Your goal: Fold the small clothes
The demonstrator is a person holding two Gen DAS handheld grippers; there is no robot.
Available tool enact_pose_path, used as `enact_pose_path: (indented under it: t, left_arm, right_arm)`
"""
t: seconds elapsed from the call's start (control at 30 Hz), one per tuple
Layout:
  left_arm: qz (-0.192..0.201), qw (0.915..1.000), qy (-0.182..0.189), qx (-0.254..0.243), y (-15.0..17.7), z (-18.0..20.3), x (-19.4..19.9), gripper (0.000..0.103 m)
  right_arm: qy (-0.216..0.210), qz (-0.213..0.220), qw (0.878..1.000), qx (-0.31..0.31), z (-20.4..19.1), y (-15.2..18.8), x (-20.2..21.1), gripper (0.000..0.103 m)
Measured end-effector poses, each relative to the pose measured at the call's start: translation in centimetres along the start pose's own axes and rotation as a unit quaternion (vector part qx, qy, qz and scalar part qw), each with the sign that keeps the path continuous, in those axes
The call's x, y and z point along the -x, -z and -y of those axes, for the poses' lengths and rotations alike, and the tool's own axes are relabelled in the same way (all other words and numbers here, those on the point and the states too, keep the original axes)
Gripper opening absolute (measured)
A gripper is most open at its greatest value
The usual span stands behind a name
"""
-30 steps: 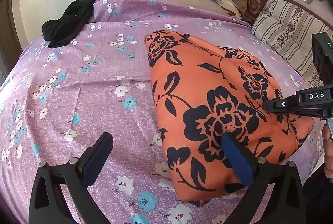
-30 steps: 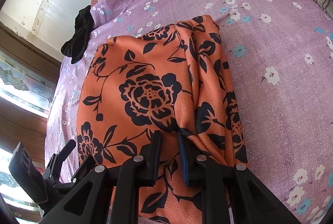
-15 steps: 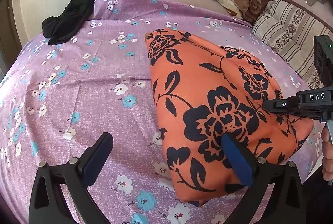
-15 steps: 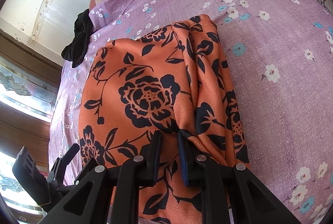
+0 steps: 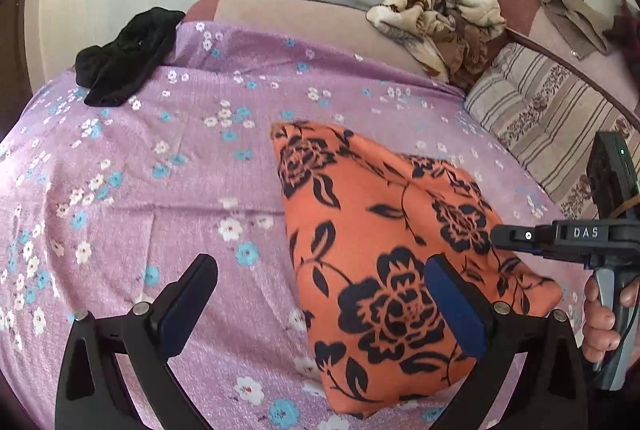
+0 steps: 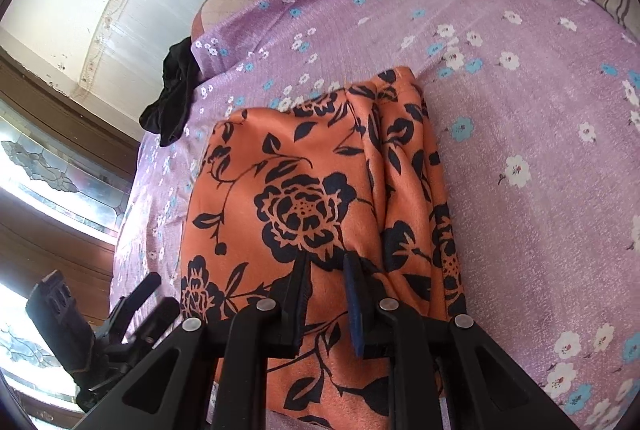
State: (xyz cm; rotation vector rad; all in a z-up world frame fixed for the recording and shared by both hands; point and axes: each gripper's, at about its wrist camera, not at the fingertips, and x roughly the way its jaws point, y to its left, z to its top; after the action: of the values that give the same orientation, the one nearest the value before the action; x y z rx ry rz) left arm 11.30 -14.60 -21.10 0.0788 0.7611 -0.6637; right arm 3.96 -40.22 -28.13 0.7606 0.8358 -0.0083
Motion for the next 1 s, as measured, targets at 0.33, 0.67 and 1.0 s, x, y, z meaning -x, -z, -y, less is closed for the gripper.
enact_pose_path:
  t: [0.33, 0.67, 1.0]
  left_arm:
    - [-0.101, 0.9938, 0.001, -0.045, -0.4, 1.2, -8.0, 0.103]
    - [-0.083, 0.9961, -0.002, -0.032, -2.1, 1.1, -6.8, 0.103]
    - [-0.109, 0.9931, -0.006, -0.042, -1.8, 0.4, -8.4, 0.103]
  right_arm:
    - [0.029, -0.028, 0.999, -0.028, 1.3, -2.1, -3.6, 0.020]
    - [0.031, -0.010, 0.999, -0.010, -0.1, -5.4, -2.6, 0.028]
    - [0.081, -0.018, 0.996, -0.021, 1.4, -8.7, -7.2, 0.032]
